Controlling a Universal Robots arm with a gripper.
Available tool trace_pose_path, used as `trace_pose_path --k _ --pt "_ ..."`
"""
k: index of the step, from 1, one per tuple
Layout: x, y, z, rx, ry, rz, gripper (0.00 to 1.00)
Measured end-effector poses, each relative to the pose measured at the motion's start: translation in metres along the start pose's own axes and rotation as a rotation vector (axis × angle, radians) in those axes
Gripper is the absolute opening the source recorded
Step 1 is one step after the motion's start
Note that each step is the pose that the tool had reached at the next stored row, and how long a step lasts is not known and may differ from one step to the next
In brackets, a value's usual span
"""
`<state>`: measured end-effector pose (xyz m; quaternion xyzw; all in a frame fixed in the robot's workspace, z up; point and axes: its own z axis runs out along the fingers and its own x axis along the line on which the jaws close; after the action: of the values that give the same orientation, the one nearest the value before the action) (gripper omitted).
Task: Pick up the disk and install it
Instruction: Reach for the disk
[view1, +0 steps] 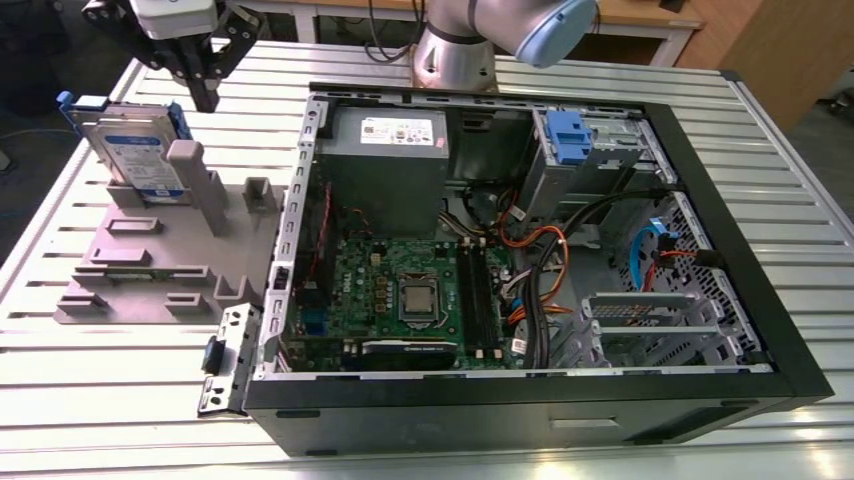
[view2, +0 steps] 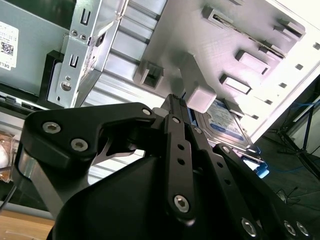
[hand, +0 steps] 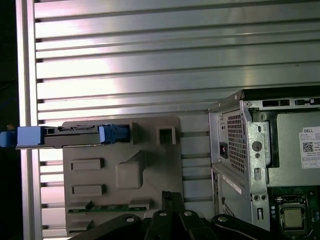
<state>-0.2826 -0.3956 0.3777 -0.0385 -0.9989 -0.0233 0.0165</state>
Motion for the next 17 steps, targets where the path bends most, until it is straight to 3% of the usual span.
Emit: trace_pose_path --k 17 --pt "0.0097 -0.0004 0.0006 0.0000 0.0000 0.000 0.11"
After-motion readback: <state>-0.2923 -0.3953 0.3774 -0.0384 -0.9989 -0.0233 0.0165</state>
